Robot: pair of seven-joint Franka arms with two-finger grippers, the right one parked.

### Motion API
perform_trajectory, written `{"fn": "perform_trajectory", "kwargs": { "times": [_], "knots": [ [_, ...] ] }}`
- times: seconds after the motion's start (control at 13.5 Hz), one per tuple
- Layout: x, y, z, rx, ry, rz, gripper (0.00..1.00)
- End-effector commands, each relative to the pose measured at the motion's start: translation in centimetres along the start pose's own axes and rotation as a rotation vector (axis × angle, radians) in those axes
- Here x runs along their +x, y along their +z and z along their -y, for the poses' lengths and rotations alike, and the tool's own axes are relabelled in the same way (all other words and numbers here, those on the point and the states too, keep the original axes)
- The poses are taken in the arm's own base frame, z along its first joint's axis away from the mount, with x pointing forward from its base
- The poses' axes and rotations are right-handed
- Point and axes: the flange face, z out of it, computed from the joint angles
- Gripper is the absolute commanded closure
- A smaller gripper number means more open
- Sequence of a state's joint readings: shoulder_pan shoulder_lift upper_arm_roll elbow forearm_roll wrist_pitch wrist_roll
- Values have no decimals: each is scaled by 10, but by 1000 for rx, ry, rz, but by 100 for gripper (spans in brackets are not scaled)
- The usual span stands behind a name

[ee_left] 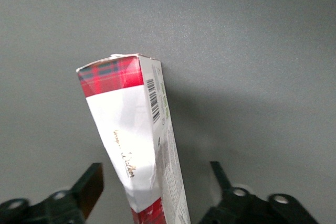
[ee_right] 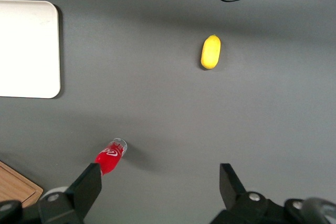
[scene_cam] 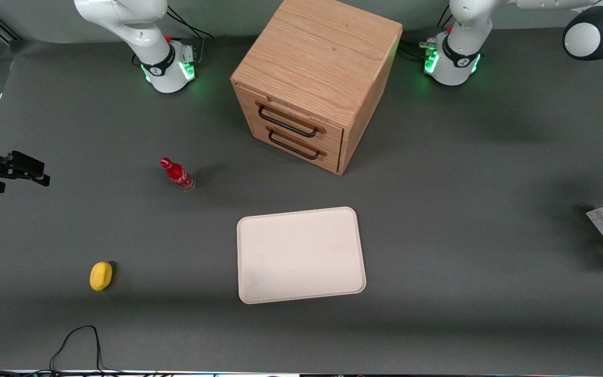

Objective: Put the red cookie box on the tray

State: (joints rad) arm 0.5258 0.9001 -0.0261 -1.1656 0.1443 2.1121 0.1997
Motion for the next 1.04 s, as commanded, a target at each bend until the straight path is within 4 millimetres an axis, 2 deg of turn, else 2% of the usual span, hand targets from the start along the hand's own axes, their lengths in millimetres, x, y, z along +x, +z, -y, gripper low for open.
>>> {"fn": "perform_trajectory", "kwargs": {
  "times": [0.0,0.22,0.3,0.59,0.81,0.89,0.96],
  "knots": [
    [-1,6,1,12,-1,13,40],
    [-2,7,1,4,-18,22,97],
    [-4,9,1,0,-42,28,100],
    [-7,5,7,-1,-59,30,100],
    [-7,-11,7,1,-56,38,100],
    [-9,-21,3,-3,-50,61,100],
    [-12,-40,1,-6,-51,84,100]
  ]
}}
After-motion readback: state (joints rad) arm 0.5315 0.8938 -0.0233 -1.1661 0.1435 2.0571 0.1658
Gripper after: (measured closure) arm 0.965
